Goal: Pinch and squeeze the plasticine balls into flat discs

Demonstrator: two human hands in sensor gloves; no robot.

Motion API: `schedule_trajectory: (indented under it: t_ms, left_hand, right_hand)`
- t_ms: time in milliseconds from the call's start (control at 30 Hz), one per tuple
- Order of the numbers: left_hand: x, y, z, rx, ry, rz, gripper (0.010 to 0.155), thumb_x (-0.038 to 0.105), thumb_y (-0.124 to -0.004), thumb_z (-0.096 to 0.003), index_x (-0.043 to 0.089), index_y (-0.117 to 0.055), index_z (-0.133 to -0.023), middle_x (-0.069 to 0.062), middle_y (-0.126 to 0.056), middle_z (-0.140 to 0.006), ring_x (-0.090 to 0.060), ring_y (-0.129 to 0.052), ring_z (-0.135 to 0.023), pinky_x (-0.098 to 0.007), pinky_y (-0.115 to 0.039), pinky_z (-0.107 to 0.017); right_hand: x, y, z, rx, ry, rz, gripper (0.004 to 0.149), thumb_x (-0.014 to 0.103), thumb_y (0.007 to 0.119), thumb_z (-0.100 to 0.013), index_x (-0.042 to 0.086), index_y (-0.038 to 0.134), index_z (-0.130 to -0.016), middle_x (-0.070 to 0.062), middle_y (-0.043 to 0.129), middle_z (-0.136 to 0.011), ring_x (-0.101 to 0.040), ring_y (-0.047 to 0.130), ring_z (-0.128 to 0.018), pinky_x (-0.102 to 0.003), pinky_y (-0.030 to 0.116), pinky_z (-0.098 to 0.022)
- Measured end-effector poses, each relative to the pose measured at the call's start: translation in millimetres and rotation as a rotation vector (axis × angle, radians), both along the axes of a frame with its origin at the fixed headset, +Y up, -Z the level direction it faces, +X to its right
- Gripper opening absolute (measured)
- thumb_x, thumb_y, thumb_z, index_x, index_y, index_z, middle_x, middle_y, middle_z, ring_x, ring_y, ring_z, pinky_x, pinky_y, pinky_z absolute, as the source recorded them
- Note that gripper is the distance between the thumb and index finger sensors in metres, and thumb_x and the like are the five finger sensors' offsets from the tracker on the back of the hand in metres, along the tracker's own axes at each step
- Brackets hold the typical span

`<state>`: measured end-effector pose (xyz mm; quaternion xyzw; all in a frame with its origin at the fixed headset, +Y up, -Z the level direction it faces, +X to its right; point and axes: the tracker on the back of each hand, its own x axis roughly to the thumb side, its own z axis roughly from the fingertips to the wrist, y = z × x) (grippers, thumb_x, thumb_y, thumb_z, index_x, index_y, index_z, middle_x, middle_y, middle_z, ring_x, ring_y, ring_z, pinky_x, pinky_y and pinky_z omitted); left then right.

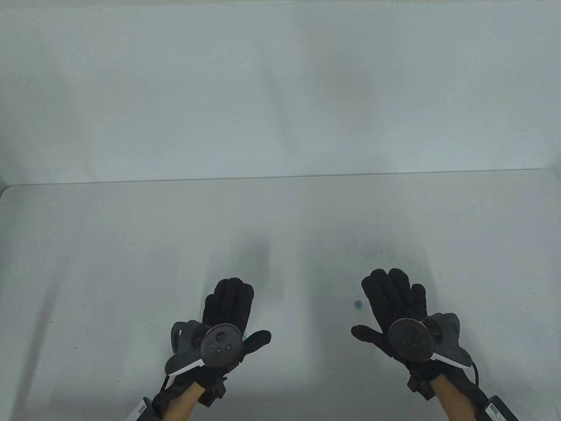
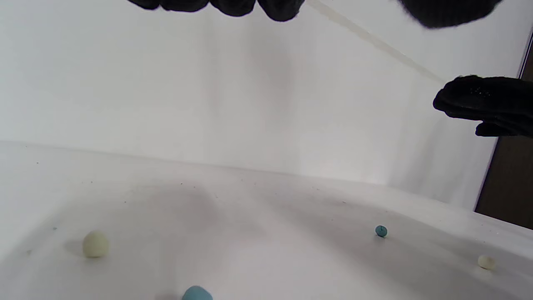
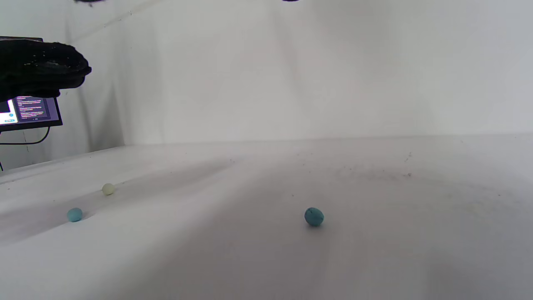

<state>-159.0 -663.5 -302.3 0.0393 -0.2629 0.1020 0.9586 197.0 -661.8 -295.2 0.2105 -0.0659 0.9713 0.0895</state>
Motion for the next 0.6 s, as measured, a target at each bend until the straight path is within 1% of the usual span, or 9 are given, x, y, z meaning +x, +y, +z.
schedule_trajectory:
  t_ms: [100, 267, 600]
  left_hand:
    - [-1.2, -1.5, -0.8, -0.024, 0.002, 0.026, 0.094, 0.063, -0.056, -0.0500, 0.000, -0.029, -0.115, -0.032, -0.025, -0.116, -0.059, -0.030, -0.106, -0.065, -0.038, -0.074]
    - [-1.7, -1.4, 0.3, 0.002, 0.016, 0.006, 0.093, 0.062, -0.056, -0.0501, 0.001, -0.029, -0.115, -0.032, -0.025, -0.116, -0.059, -0.030, -0.106, -0.065, -0.038, -0.074]
    - [-3.7, -3.0, -1.4, -0.013, 0.026, 0.028, 0.092, 0.061, -0.057, -0.0505, 0.001, -0.031, -0.115, -0.032, -0.026, -0.116, -0.058, -0.031, -0.106, -0.065, -0.039, -0.074]
  right_hand:
    - [0.3, -0.2, -0.2, 0.003, -0.003, 0.002, 0.090, 0.072, 0.048, -0.051, 0.014, 0.027, -0.117, -0.016, 0.027, -0.125, -0.053, 0.028, -0.111, -0.077, 0.036, -0.070]
    - [2.7, -0.4, -0.4, 0.010, -0.012, -0.013, 0.090, 0.072, 0.049, -0.051, 0.014, 0.028, -0.117, -0.016, 0.027, -0.125, -0.053, 0.029, -0.112, -0.077, 0.036, -0.071]
    - [4.9, -0.7, -1.8, -0.007, -0.015, -0.041, 0.089, 0.071, 0.049, -0.052, 0.014, 0.029, -0.117, -0.017, 0.028, -0.125, -0.053, 0.031, -0.112, -0.077, 0.037, -0.071]
